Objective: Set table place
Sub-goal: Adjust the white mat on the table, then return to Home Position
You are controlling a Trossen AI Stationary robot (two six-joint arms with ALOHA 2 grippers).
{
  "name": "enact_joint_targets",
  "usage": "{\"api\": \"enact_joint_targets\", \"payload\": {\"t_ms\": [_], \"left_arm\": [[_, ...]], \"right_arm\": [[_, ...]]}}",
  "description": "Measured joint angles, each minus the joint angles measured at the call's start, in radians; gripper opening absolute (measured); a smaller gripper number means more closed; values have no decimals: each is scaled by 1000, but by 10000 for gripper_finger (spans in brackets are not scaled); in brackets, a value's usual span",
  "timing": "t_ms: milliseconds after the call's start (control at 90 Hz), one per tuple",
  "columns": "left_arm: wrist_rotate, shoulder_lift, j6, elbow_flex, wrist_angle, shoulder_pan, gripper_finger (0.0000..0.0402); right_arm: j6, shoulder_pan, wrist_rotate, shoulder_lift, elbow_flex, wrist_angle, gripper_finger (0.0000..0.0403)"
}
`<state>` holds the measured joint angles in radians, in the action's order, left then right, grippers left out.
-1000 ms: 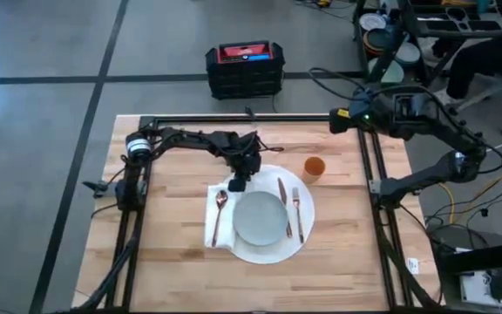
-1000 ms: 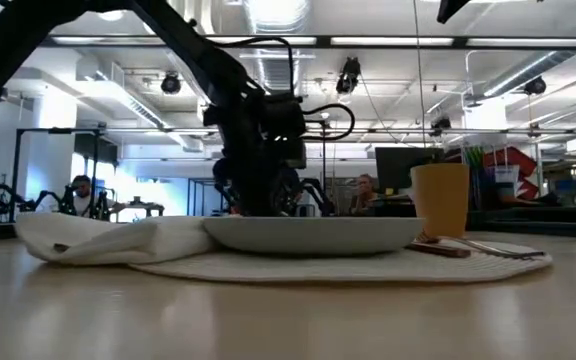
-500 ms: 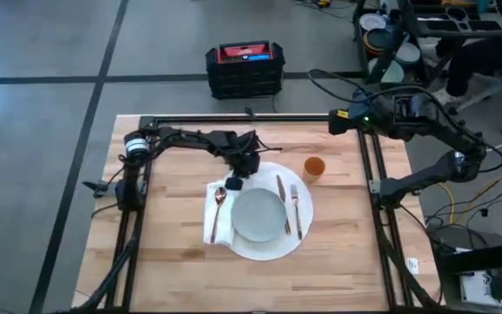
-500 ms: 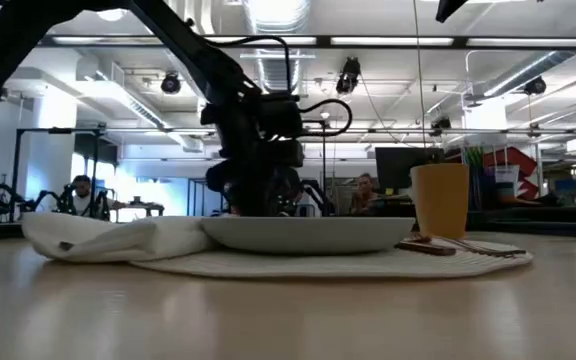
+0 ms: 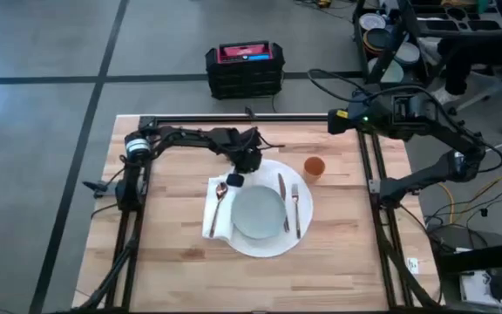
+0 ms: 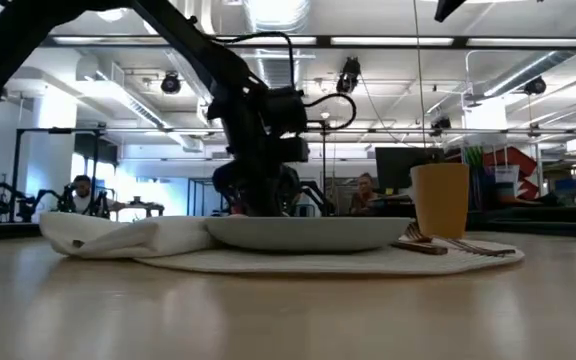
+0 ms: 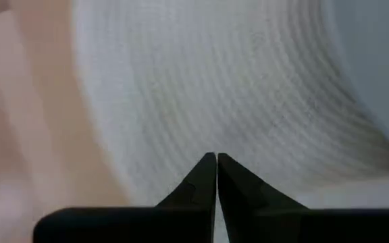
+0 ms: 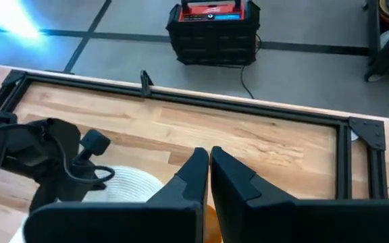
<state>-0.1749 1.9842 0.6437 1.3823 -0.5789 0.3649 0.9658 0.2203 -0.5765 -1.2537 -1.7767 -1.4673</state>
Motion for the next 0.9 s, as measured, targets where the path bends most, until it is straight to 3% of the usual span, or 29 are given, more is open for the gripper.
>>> {"api": "enact_joint_targets", "payload": {"t_ms": [156,300,444,533,689,833,900], "left_arm": [[-3,-70,-50,0,-35,-13,0],[-31,-191,-198,0,-55,-34,0],[-261,-393,-394,-29,-47,-38,0],[-328,-529,-478,-72,-9,-51,0],[-336,-762,-642,-246,248,-75,0],[-317,-930,-941,-472,561,-81,0],[-268,-997,-1081,-585,662,-92,0]], "right_arm": [[-74,0,-1,0,1,1,0],[-118,0,0,-3,16,-3,0],[-157,0,17,-20,42,-26,0],[-166,-10,57,-26,67,-5,0],[-148,-75,79,-29,98,76,0],[-145,-174,70,-17,98,154,0],[-144,-232,15,-5,98,160,0]]}}
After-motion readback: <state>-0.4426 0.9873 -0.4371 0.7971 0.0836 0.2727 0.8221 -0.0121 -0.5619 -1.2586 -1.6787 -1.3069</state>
